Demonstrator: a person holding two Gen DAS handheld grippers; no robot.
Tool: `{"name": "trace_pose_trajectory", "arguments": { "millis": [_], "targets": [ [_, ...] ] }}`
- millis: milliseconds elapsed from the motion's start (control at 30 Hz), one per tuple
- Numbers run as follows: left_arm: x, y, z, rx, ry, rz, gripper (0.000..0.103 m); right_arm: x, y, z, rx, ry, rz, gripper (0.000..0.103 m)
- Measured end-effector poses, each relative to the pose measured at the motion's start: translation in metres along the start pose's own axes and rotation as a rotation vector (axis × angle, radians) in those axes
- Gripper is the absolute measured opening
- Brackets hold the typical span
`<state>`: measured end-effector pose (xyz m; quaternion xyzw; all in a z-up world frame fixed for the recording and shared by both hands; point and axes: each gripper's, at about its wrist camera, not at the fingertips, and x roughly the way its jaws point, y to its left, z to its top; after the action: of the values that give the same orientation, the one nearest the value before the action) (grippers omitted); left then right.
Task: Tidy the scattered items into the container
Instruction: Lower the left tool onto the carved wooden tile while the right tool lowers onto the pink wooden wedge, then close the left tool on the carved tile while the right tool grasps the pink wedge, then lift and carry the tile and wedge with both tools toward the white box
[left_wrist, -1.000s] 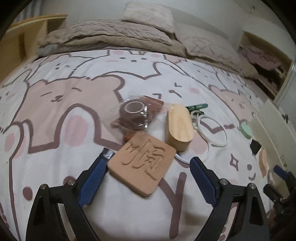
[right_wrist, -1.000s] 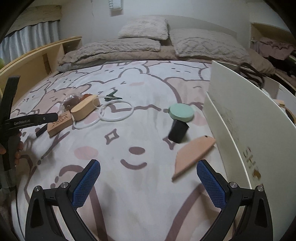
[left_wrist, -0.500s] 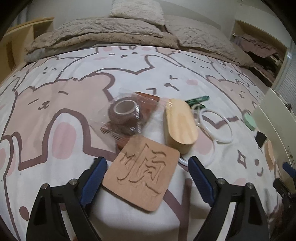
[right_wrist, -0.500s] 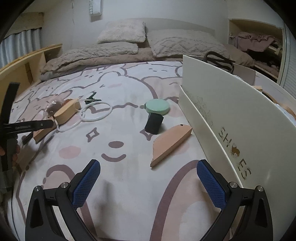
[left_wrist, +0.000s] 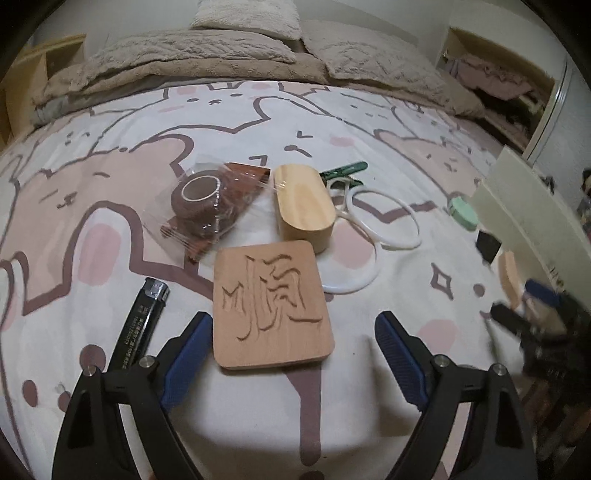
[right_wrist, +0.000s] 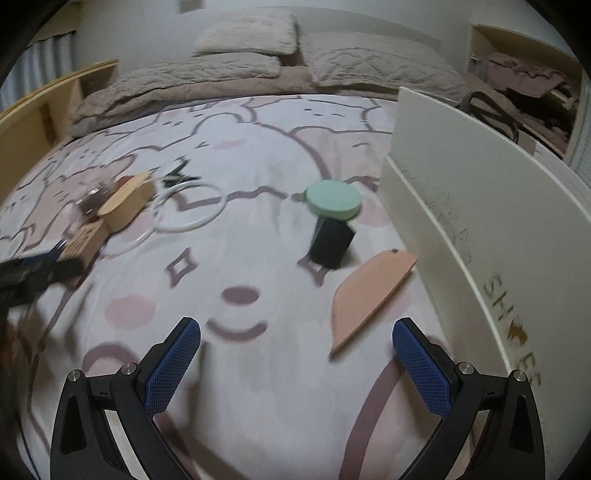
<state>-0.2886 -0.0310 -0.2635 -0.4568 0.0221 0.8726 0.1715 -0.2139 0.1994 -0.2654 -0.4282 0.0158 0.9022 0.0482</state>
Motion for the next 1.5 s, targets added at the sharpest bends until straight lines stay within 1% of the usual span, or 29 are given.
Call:
{"name": "trace_pose_trajectory", "arguments": {
  "millis": [67, 100, 133, 233, 267, 300, 333, 400, 467, 500, 533, 600, 633, 767, 933, 1067, 1200, 1300, 1500],
  "targets": [
    [0.004, -0.003, 0.001, 0.004, 0.012, 0.041, 0.089, 0.004, -0.004, 0.005, 0.023, 0.004, -0.016, 0.103],
    [0.006, -0.005, 0.001, 0.000, 0.004, 0.082, 0.089, 0.007, -0.006, 0.007, 0.040, 0.008, -0.026, 0.103],
    [0.007, -0.006, 0.002, -0.008, -0.002, 0.107, 0.089, 0.009, -0.008, 0.008, 0.057, 0.013, -0.032, 0.103],
    [0.012, -0.004, 0.003, -0.035, 0.001, 0.142, 0.089, 0.014, -0.010, 0.008, 0.092, 0.017, -0.048, 0.102],
    [0.015, -0.002, 0.003, -0.046, 0.008, 0.154, 0.089, 0.014, -0.010, 0.007, 0.102, 0.013, -0.058, 0.099],
    [0.018, 0.000, 0.003, -0.062, 0.017, 0.159, 0.089, 0.015, -0.012, 0.006, 0.115, 0.011, -0.061, 0.088],
    [0.019, 0.002, 0.003, -0.076, 0.021, 0.161, 0.086, 0.016, -0.013, 0.005, 0.127, 0.013, -0.061, 0.079],
    [0.019, 0.006, 0.003, -0.098, 0.012, 0.173, 0.078, 0.017, -0.018, 0.003, 0.157, 0.005, -0.057, 0.075],
    [0.017, 0.007, 0.003, -0.110, 0.008, 0.171, 0.068, 0.016, -0.021, 0.002, 0.168, -0.008, -0.070, 0.067],
    [0.017, 0.007, 0.003, -0.108, 0.005, 0.167, 0.064, 0.016, -0.020, 0.002, 0.169, -0.015, -0.077, 0.060],
    [0.016, 0.005, 0.003, -0.106, 0.004, 0.171, 0.064, 0.015, -0.020, 0.002, 0.170, -0.021, -0.081, 0.049],
    [0.015, 0.003, 0.001, -0.107, 0.005, 0.172, 0.064, 0.014, -0.020, 0.002, 0.166, -0.033, -0.076, 0.036],
    [0.014, 0.003, 0.000, -0.113, 0.005, 0.169, 0.064, 0.014, -0.019, 0.002, 0.161, -0.036, -0.069, 0.032],
    [0.005, -0.001, -0.009, -0.151, 0.009, 0.143, 0.064, 0.007, -0.015, 0.002, 0.131, -0.042, -0.032, 0.029],
    [-0.006, -0.017, -0.024, -0.159, 0.022, 0.141, 0.064, -0.011, -0.002, -0.006, 0.056, -0.052, 0.018, 0.028],
    [-0.014, -0.026, -0.036, -0.180, 0.019, 0.146, 0.064, -0.024, 0.004, -0.020, 0.014, -0.027, 0.063, 0.028],
    [-0.023, -0.040, -0.051, -0.159, 0.020, 0.171, 0.064, -0.031, 0.005, -0.039, -0.008, 0.009, 0.092, 0.028],
    [-0.029, -0.048, -0.062, -0.152, 0.020, 0.175, 0.064, -0.037, 0.007, -0.047, -0.027, 0.011, 0.101, 0.028],
    [-0.044, -0.065, -0.086, -0.136, 0.018, 0.182, 0.064, -0.050, 0.005, -0.060, -0.039, 0.022, 0.157, 0.028]
  ]
}}
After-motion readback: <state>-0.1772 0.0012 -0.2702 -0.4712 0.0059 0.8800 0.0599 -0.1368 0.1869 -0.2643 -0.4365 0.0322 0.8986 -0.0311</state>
